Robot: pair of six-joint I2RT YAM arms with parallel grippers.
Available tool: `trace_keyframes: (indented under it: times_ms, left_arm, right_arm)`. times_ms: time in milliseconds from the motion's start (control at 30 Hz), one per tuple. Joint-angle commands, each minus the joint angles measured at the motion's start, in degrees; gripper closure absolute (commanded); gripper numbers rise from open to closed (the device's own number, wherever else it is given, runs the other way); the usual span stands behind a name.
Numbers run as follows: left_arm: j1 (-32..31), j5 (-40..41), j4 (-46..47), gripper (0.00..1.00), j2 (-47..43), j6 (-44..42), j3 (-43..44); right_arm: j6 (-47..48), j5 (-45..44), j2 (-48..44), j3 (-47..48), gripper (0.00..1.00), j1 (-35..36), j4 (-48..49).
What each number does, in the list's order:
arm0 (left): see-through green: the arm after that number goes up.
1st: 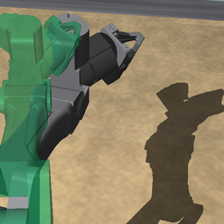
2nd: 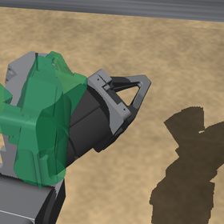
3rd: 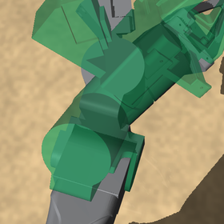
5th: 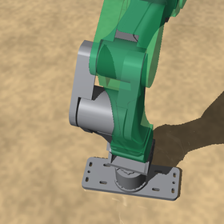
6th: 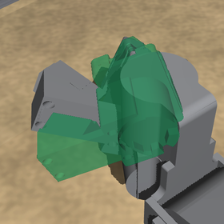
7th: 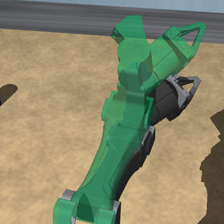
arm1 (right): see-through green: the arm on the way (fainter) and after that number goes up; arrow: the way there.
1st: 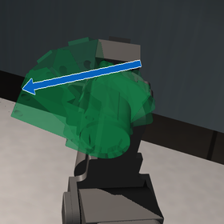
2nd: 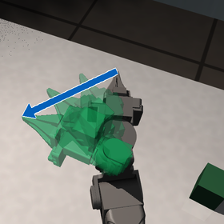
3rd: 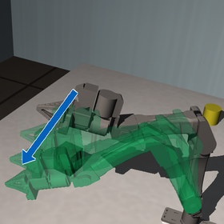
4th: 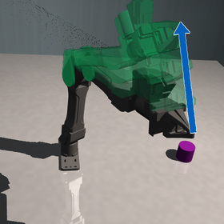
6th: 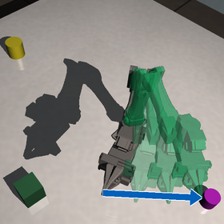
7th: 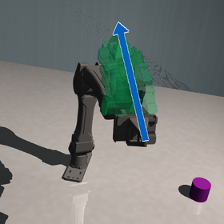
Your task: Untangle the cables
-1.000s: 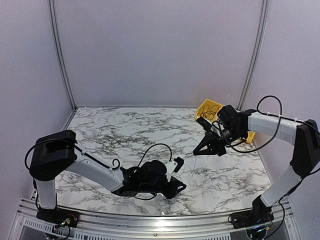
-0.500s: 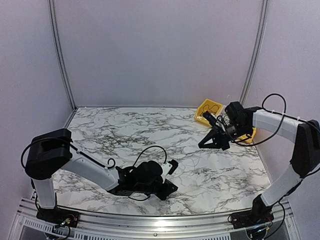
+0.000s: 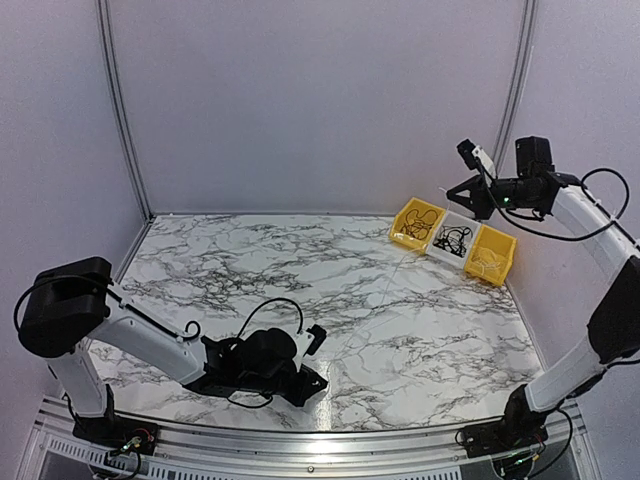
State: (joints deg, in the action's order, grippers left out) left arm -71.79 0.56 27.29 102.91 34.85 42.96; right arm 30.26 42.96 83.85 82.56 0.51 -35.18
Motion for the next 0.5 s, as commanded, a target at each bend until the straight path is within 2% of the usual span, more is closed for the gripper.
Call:
trace_keyframes:
  times_ms: [0, 333, 467]
  left_arm:
    - [0.2, 0.9, -2.1, 1.00, -1.0, 1.4, -0.8]
    - [0.2, 0.3, -3.1, 1.00, 0.2, 1.5, -1.3]
    - [0.2, -0.4, -3.1, 1.00, 1.8, 1.8, -0.7]
  right_arm:
    - [-6.9, -12.6, -2.5, 0.9, 1.00, 0.1, 8.3]
    - [-8.8, -30.1, -5.3, 1.2, 1.00, 0.1, 14.5]
    - [-8.8, -33.0, -5.6, 2.0, 1.00, 0.1, 15.8]
